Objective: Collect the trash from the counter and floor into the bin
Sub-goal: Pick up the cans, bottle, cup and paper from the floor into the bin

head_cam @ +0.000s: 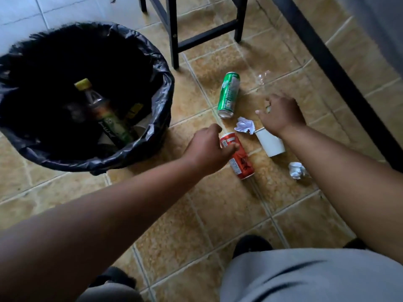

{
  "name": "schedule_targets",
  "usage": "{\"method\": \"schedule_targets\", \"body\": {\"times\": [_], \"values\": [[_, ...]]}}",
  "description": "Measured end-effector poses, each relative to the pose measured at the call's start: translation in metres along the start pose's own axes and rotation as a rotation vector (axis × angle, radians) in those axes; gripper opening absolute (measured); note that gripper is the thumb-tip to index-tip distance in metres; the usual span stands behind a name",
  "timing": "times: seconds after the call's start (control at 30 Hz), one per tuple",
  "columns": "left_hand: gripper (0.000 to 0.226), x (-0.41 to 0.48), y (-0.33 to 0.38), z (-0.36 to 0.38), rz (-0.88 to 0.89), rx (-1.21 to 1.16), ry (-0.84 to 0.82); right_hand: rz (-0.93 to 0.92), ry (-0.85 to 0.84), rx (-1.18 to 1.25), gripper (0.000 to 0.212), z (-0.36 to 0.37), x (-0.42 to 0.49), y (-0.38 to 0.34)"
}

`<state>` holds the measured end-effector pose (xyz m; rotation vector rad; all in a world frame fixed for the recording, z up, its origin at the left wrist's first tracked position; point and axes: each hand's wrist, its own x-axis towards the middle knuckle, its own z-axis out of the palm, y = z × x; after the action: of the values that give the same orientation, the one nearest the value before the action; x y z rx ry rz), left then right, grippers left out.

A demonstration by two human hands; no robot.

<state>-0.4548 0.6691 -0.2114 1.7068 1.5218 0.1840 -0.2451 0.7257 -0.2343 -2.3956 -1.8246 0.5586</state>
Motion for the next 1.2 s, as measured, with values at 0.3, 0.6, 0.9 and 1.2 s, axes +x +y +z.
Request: {"method": "schedule_targets", "body": {"times": [0.3,0.6,0.9,1.2], "values": [[0.083,0.035,-0.001,0.112,-0.512,-0.348,0.0,0.18,-0.17,-0.165,0.084,0.041,-0.009,0.069],[0.052,0.045,-0.014,0.121,-0.581,-0.436,-0.043,0.132,-0.162,-0.181,0.05,0.041,-0.009,0.07],[0.041,0.034,0.015,0.039,-0.286,-0.587,0.038,0.098,0.053,0.095,0.059,-0.015,0.003,0.037],[0.076,-0.01,0.012,-0.142,-0.061,-0.47,0.275,-0.278,0.373,0.511,0.06,-0.102,-0.014,-0.122]]}}
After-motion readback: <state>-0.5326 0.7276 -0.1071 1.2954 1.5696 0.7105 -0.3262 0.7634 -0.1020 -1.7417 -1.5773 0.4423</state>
